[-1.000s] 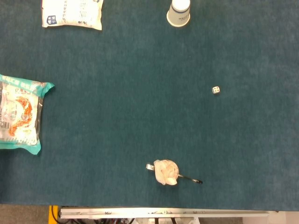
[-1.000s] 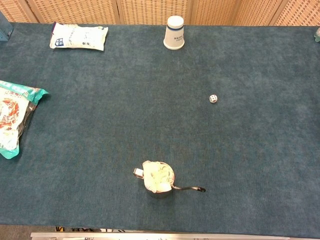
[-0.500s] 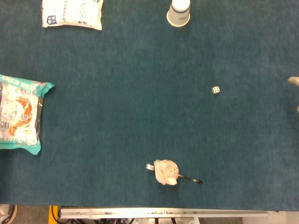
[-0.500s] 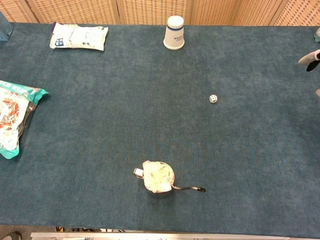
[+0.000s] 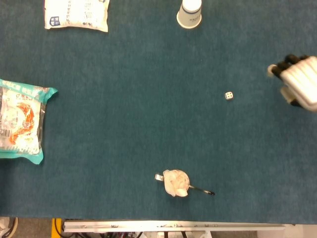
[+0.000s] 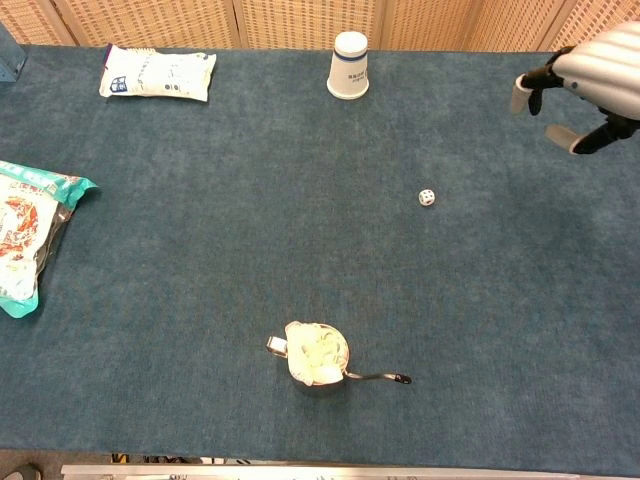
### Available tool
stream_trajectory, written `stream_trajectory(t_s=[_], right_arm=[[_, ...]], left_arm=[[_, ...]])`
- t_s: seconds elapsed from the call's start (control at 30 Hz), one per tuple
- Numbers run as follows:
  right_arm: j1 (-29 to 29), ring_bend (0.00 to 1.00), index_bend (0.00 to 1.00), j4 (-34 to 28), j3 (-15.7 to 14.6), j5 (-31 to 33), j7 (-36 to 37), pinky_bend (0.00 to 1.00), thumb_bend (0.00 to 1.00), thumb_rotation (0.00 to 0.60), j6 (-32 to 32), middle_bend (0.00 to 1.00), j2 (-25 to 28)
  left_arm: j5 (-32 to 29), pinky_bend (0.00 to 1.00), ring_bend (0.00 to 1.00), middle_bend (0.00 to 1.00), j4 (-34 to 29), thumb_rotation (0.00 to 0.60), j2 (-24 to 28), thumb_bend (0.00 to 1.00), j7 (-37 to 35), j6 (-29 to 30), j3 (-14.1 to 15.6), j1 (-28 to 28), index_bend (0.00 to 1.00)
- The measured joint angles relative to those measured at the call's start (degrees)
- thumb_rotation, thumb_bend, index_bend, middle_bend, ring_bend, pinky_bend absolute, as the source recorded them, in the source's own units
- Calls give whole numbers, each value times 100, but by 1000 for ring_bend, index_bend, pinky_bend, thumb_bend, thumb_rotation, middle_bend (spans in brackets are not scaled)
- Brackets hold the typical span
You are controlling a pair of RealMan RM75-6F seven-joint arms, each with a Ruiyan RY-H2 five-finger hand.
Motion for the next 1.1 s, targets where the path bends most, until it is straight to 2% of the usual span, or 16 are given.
stream_trajectory(t_s=[0.13, 0.23, 0.33, 0.47, 0.63, 0.8, 1.1], right_arm=[[509, 627, 380, 63, 80, 497, -376, 686, 724, 600, -357, 777, -121], [852, 748, 382, 132, 53, 876, -798, 781, 786, 600, -538, 900, -238], [1193, 837, 392, 177, -31, 1349, -1250, 852, 796, 600, -637, 985, -377], [1662, 923, 426, 201, -199, 2101, -1777, 916, 843, 600, -666, 1000, -607], [2169, 967, 454, 214, -405, 2913, -2075, 951, 991, 600, -696, 1000, -850], [2626, 973, 457, 305, -675, 3529, -2123, 955, 1000, 600, -782, 1000, -1076], [2997, 973, 457, 646, -1099, 3801, -1950, 955, 1000, 600, -815, 1000, -1365]], left_arm=[[-1, 358, 225, 304, -3, 600, 13, 511, -10, 22, -6, 13, 276], [-10, 358, 225, 304, -5, 600, 27, 511, -28, 25, -10, 19, 277], [-12, 358, 225, 305, -9, 600, 40, 510, -43, 51, -18, 31, 277], [-19, 358, 225, 305, -29, 600, 57, 511, -34, 95, -26, 56, 277], [-77, 358, 225, 304, -69, 600, 85, 511, 13, 108, -33, 83, 291], [-200, 359, 225, 313, -141, 600, 128, 511, 161, 51, -36, 93, 325], [-248, 359, 225, 327, -218, 600, 166, 511, 395, -33, 9, 90, 337]])
